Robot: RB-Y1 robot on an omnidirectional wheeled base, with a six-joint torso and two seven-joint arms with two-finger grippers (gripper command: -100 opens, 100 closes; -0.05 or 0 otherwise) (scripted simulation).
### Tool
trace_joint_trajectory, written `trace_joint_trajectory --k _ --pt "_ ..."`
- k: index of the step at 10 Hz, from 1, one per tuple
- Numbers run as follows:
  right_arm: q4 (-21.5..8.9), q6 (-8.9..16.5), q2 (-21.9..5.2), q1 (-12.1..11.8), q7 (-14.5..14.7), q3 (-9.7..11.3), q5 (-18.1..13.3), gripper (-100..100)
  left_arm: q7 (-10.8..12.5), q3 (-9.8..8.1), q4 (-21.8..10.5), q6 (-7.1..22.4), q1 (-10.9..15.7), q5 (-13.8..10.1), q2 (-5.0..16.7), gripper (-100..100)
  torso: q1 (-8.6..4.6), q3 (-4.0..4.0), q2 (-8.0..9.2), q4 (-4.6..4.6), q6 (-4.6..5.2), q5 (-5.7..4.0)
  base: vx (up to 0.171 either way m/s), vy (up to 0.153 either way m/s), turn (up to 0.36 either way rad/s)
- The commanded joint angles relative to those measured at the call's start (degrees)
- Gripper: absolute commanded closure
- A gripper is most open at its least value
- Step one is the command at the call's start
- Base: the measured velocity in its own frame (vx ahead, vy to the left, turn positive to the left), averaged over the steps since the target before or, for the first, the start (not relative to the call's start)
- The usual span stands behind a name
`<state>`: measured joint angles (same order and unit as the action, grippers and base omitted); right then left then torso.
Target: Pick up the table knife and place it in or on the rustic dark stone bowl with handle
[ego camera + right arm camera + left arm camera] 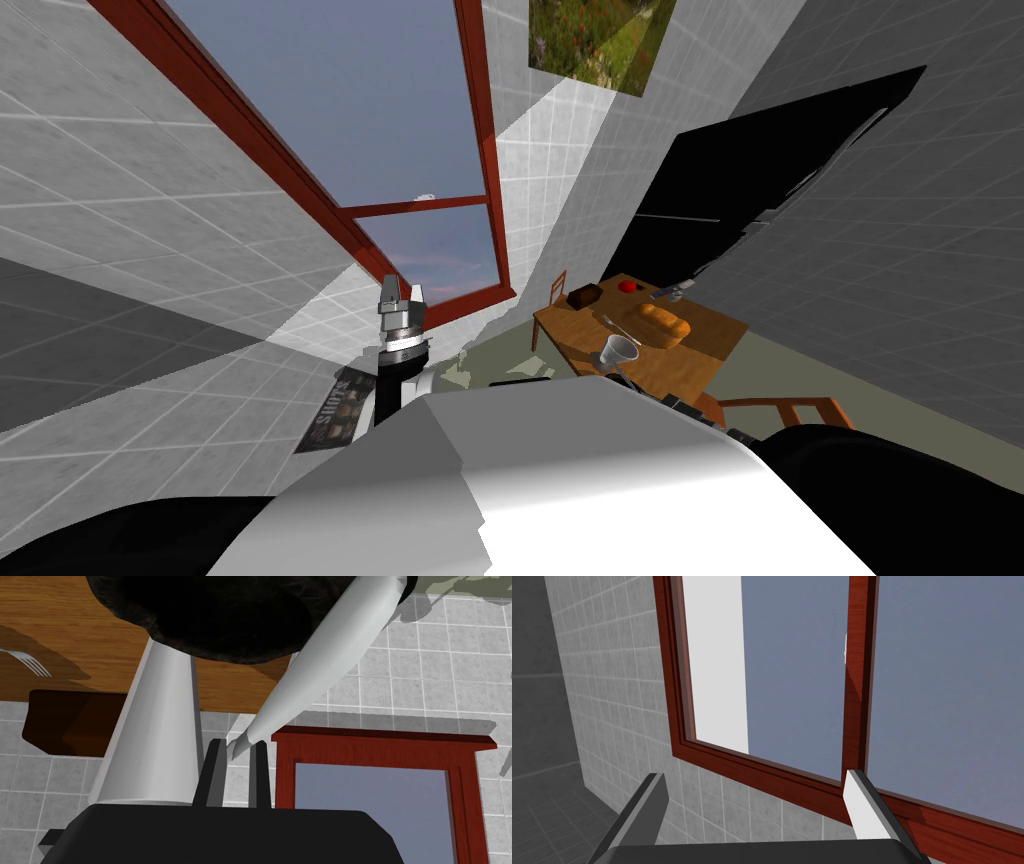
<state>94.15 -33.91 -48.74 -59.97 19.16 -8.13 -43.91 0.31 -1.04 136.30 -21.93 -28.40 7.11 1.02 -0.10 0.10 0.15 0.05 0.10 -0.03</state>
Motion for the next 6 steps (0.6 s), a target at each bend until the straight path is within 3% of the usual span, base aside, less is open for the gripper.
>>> trace_joint_trajectory --k 1,5,6 --pt "0.0 0.0 0.0 0.0 0.0 0.0 0.0 -100 0.0 0.0 0.0 0.0 0.0 0.0 0.0 0 0.0 0.0 0.0 0.0 0.0 0.0 -0.009 -0.018 -0.001" --pt "-0.01 0.0 0.0 0.01 -0.01 -0.01 0.0 -100 0.0 0.01 0.01 0.0 0.0 0.0 -0.01 0 0.43 -0.16 -0.26 -0.07 0.0 0.12 -0.001 -0.002 0.0" --pt "-0.01 0.0 0.0 0.0 -0.01 -0.01 0.0 0 0.0 0.01 0.01 0.0 0.0 0.0 -0.01 0 0.44 -0.16 -0.26 -0.07 0.0 0.12 0.0 0.0 0.0"
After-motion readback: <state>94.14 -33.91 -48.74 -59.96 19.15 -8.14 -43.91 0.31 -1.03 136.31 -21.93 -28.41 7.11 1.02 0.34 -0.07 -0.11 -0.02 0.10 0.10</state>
